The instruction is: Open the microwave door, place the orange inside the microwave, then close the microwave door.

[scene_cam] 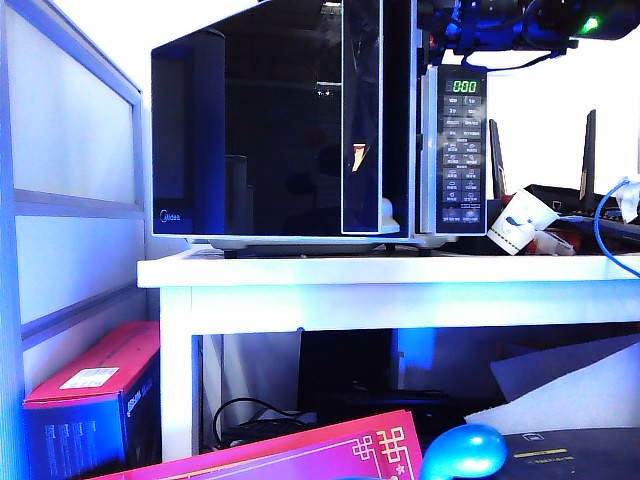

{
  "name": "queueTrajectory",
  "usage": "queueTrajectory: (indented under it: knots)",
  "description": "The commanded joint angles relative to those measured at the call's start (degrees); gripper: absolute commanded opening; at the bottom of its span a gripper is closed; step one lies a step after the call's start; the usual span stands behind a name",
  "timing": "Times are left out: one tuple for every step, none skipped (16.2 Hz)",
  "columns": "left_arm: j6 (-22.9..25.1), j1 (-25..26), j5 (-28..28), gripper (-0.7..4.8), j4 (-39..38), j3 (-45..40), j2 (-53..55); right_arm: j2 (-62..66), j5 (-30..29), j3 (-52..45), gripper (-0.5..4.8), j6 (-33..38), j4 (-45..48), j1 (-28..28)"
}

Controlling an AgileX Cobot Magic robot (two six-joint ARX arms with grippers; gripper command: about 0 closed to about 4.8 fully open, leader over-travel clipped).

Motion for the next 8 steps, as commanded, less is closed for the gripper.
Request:
queueTrajectory:
  knots:
    - [0.00, -0.09, 0.00, 2.80, -4.46, 0.15, -0.61, -1.27, -0.72, 0.24, 2.82, 0.68, 0.52, 0.79]
    - [0.02, -0.09, 0.02, 2.80, -5.22, 0.13, -0.61, -1.40, -1.16, 0.24, 2.82, 0.70, 0.55, 1.14]
    - [0.26, -0.09, 0.00, 2.80, -6.10, 0.11, -0.61, -1.42, -1.16, 0.24, 2.82, 0.87, 0.55, 2.08]
    - [0.26, -0.09, 0.00, 2.80, -6.78, 0.11, -0.61, -1.42, -1.42, 0.24, 2.82, 0.96, 0.44, 2.23]
    - [0.28, -0.09, 0.00, 2.80, -7.96, 0.11, -0.61, -1.42, -1.44, 0.22, 2.82, 0.96, 0.13, 3.43]
    - [0.42, -0.09, 0.00, 2.80, -9.11, 0.11, -0.61, -1.49, -1.46, 0.24, 2.82, 1.03, 0.20, 3.65]
    - [0.42, -0.09, -0.02, 2.80, -10.56, 0.11, -0.52, -1.55, -1.57, 0.24, 2.82, 1.09, 0.15, 4.46]
    - [0.44, -0.09, -0.04, 2.80, -11.47, 0.07, -0.50, -1.62, -1.60, 0.24, 2.82, 1.09, 0.20, 5.07]
